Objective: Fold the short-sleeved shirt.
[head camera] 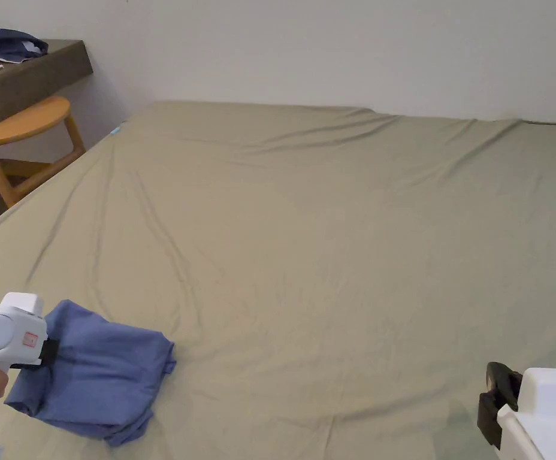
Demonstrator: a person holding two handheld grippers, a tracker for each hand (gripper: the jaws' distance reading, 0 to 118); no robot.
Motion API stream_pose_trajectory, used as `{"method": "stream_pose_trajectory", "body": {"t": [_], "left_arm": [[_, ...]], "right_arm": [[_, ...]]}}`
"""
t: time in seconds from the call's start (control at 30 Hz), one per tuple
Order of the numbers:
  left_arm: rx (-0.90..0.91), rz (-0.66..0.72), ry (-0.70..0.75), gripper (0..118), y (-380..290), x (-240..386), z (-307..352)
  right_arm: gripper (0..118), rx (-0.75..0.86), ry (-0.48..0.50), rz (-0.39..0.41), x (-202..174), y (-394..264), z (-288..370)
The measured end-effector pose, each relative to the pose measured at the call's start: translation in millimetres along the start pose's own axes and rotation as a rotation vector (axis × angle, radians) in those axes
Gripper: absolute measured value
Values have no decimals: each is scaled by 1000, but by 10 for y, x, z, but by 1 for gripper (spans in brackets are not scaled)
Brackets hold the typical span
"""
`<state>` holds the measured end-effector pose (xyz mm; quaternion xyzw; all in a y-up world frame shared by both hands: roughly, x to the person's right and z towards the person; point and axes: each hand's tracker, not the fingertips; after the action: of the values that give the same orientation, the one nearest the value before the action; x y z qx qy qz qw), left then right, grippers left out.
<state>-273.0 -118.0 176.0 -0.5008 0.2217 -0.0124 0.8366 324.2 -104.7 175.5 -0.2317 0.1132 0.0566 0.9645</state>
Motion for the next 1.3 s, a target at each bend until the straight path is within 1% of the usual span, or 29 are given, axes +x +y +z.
{"method": "stream_pose_trajectory", "body": {"t": [0.07, 0.13, 0.17, 0.2, 0.23, 0.27, 0.3, 0.33, 0.4, 0.5, 0.7, 0.87, 0.93, 1.03, 1.13, 1.3], "left_arm": [[-21, 20, 15, 10, 18, -60, -96], [-33, 21, 1, 12, -3, -53, -146], [-35, 16, -1, 19, -25, -20, -159], [-39, 1, 1, 38, -32, 0, -173], [-40, -12, 10, 79, -47, 30, -167], [-41, -10, 10, 107, -48, 53, -154], [-47, -3, 10, 118, -44, 78, -125], [-38, 9, 5, 115, -59, 85, -74], [68, 38, -47, 105, -39, 118, 136], [111, 84, -73, 105, 39, 195, 495], [443, 137, -128, 105, 125, 525, 1569], [719, 101, -166, 105, 44, 1012, 2468], [823, 58, -178, 106, -36, 1244, 2742], [942, 8, -184, 107, -185, 1605, 2990], [1051, -31, -180, 107, -345, 1988, 3119], [1152, -11, -243, 107, -545, 2509, 3093]], "right_arm": [[1, 13, 2, -6, -23, 42, 0], [1, 23, 4, -7, -35, 83, -7], [1, 27, 5, -5, -41, 104, -7], [1, 31, 6, -3, -44, 120, -4], [1, 35, 9, -2, -46, 139, 2], [1, 41, 11, -1, -46, 153, 11], [1, 47, 13, -1, -45, 165, 22], [1, 53, 14, -1, -42, 181, 39], [1, 65, 18, -3, -23, 207, 88], [1, 93, 25, -12, 21, 268, 208], [2, 201, 12, -8, 167, 486, 539], [2, 290, -26, 14, 316, 704, 830], [2, 320, -44, 16, 385, 772, 944], [2, 362, -78, 24, 496, 851, 1110], [2, 409, -129, 49, 612, 893, 1267], [2, 463, -200, 79, 791, 894, 1478]]}}
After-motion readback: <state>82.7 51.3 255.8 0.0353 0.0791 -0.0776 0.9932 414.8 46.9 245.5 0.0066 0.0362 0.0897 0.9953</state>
